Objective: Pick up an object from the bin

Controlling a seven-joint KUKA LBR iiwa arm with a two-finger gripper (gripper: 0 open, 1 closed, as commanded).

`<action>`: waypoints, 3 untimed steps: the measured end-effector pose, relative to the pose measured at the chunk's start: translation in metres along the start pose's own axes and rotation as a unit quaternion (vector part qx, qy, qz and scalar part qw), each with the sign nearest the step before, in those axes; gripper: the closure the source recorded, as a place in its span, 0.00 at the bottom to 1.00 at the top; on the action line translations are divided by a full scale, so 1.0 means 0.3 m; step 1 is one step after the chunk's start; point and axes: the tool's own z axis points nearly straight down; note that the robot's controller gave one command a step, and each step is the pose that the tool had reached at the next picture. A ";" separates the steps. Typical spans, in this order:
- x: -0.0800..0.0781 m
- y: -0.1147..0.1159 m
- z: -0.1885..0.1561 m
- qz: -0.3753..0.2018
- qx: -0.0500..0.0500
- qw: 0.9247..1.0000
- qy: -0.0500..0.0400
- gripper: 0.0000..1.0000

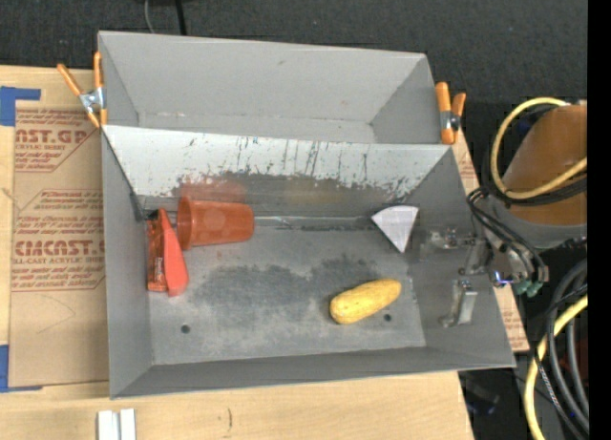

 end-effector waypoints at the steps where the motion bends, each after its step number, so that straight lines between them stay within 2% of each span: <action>1: -0.005 0.002 -0.015 -0.001 0.001 1.000 -0.004 0.00; 2: -0.031 0.086 0.124 0.014 0.001 1.000 -0.006 0.00; 3: -0.032 0.175 0.272 -0.022 0.000 1.000 -0.003 0.00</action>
Offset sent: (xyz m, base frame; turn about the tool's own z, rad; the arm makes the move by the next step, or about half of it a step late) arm 0.0155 0.0662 -0.1032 0.0596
